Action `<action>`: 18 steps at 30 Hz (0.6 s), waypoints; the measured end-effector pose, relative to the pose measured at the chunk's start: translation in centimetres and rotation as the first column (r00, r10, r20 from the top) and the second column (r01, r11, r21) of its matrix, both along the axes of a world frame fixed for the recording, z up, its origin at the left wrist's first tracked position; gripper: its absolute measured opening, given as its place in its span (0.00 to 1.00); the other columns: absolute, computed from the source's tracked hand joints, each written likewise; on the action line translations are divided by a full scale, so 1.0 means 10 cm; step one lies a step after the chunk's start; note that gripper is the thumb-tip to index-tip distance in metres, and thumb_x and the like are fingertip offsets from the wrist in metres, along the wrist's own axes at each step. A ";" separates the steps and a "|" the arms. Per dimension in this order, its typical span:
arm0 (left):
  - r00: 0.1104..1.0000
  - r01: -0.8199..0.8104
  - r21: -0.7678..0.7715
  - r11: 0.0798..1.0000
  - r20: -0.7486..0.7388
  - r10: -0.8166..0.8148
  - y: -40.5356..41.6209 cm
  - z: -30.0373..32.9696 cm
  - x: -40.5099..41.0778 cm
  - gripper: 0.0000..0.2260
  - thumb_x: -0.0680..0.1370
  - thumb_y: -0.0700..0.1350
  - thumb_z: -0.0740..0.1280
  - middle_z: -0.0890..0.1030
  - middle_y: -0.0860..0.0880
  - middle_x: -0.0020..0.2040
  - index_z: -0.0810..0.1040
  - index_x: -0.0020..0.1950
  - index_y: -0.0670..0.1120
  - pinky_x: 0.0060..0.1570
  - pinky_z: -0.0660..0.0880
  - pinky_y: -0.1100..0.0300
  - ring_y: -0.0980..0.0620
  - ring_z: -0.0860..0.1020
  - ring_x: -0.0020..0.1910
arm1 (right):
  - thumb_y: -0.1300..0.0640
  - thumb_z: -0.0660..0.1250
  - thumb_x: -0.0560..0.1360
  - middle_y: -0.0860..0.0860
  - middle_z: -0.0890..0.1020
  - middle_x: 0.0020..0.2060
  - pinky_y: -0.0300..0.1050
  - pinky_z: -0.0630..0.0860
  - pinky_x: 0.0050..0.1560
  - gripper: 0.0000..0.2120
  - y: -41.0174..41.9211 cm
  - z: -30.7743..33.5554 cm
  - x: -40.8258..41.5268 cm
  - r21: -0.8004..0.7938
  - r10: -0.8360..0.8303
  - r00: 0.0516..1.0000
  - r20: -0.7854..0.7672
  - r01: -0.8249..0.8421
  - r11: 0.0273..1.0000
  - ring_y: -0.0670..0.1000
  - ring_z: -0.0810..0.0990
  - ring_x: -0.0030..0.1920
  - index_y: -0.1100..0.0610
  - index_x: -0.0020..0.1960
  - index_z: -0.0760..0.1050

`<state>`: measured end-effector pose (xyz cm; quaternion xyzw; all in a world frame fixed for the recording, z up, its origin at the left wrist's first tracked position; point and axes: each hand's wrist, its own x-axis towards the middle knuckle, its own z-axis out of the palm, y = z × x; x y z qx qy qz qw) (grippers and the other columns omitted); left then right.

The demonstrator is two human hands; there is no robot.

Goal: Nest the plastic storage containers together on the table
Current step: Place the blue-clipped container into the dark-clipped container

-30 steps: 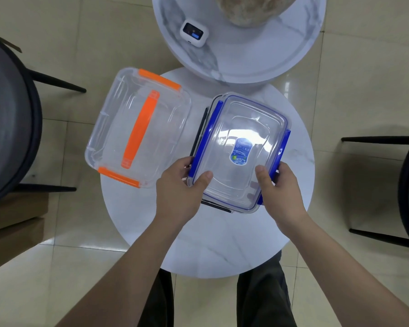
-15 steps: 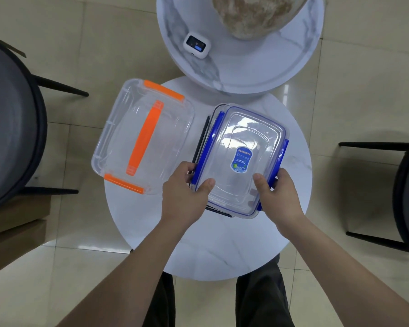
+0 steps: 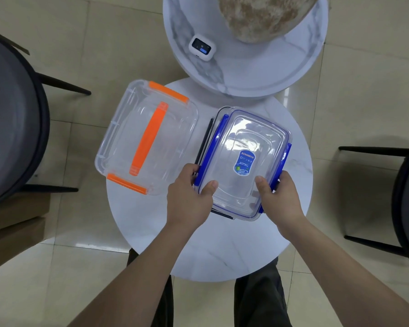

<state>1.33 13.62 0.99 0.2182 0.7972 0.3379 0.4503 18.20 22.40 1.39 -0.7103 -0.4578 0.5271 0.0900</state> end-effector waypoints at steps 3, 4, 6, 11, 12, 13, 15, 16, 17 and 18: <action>1.000 -0.002 0.003 1.000 0.006 0.002 0.01 -0.01 0.00 0.18 0.76 0.50 0.74 0.77 0.54 0.57 0.71 0.61 0.53 0.35 0.71 0.83 0.50 0.78 0.55 | 0.53 0.67 0.78 0.41 0.75 0.46 0.37 0.73 0.36 0.13 0.04 0.01 -0.01 0.006 0.022 1.000 0.011 -0.022 1.000 0.44 0.77 0.45 0.49 0.59 0.66; 1.000 0.002 0.002 1.000 0.006 -0.002 0.02 -0.02 0.01 0.19 0.76 0.50 0.74 0.77 0.54 0.57 0.72 0.63 0.51 0.35 0.71 0.83 0.49 0.79 0.56 | 0.53 0.67 0.78 0.41 0.76 0.46 0.37 0.73 0.36 0.12 0.06 0.01 0.00 0.009 0.027 0.999 0.020 -0.028 1.000 0.44 0.77 0.45 0.50 0.59 0.67; 1.000 0.008 0.015 1.000 -0.005 -0.008 0.05 -0.04 0.02 0.20 0.76 0.51 0.74 0.78 0.53 0.57 0.72 0.64 0.50 0.35 0.73 0.81 0.49 0.79 0.56 | 0.52 0.66 0.78 0.42 0.77 0.45 0.37 0.72 0.36 0.11 0.13 0.03 -0.01 0.022 0.053 0.998 0.033 -0.054 0.998 0.44 0.77 0.44 0.51 0.58 0.68; 1.000 0.015 0.044 0.999 -0.012 -0.015 0.03 -0.05 0.01 0.21 0.77 0.51 0.73 0.78 0.53 0.57 0.72 0.66 0.48 0.42 0.74 0.73 0.53 0.78 0.53 | 0.52 0.66 0.78 0.48 0.79 0.46 0.43 0.77 0.38 0.12 0.15 0.05 -0.01 -0.001 0.053 0.998 0.025 -0.053 0.999 0.48 0.79 0.45 0.54 0.58 0.70; 1.000 0.014 0.045 0.999 -0.011 -0.013 0.03 -0.05 0.01 0.21 0.77 0.50 0.73 0.78 0.53 0.57 0.72 0.66 0.47 0.42 0.74 0.73 0.54 0.78 0.53 | 0.52 0.66 0.78 0.49 0.79 0.46 0.46 0.79 0.40 0.12 0.15 0.05 -0.02 -0.007 0.046 0.999 0.024 -0.046 0.999 0.50 0.80 0.45 0.55 0.58 0.71; 1.000 0.014 0.046 0.999 -0.012 -0.014 0.03 -0.05 0.01 0.21 0.77 0.50 0.73 0.78 0.53 0.56 0.73 0.66 0.48 0.41 0.73 0.75 0.54 0.78 0.52 | 0.52 0.66 0.78 0.50 0.79 0.46 0.47 0.79 0.40 0.11 0.15 0.06 -0.03 -0.013 0.041 0.999 0.025 -0.040 0.999 0.51 0.80 0.46 0.55 0.58 0.71; 1.000 0.015 0.049 0.999 -0.017 -0.014 0.02 -0.05 0.01 0.20 0.77 0.50 0.74 0.78 0.54 0.56 0.73 0.66 0.48 0.37 0.72 0.79 0.55 0.78 0.51 | 0.52 0.66 0.78 0.51 0.80 0.46 0.47 0.80 0.40 0.11 0.14 0.07 -0.03 -0.022 0.038 0.999 0.027 -0.038 0.999 0.53 0.80 0.46 0.55 0.57 0.71; 1.000 0.015 0.050 0.999 -0.018 -0.014 0.01 -0.05 0.01 0.21 0.77 0.50 0.74 0.78 0.54 0.56 0.73 0.66 0.48 0.36 0.72 0.80 0.55 0.78 0.50 | 0.52 0.66 0.78 0.52 0.80 0.47 0.49 0.81 0.41 0.11 0.12 0.08 -0.03 -0.028 0.043 0.999 0.030 -0.042 0.999 0.54 0.81 0.47 0.55 0.57 0.71; 1.000 0.014 0.049 0.999 -0.019 -0.014 -0.01 -0.06 0.01 0.21 0.77 0.50 0.74 0.78 0.54 0.56 0.73 0.66 0.48 0.35 0.72 0.81 0.55 0.78 0.51 | 0.52 0.66 0.78 0.52 0.80 0.48 0.51 0.82 0.44 0.11 0.10 0.09 -0.02 -0.035 0.051 0.998 0.034 -0.050 0.998 0.55 0.81 0.48 0.55 0.57 0.71; 1.000 0.014 0.044 0.999 -0.018 -0.013 -0.02 -0.05 0.01 0.21 0.77 0.51 0.74 0.77 0.55 0.56 0.73 0.66 0.48 0.35 0.72 0.80 0.55 0.77 0.50 | 0.51 0.66 0.78 0.53 0.80 0.49 0.54 0.82 0.47 0.12 0.09 0.09 -0.01 -0.042 0.058 0.998 0.034 -0.057 0.997 0.56 0.81 0.50 0.56 0.58 0.71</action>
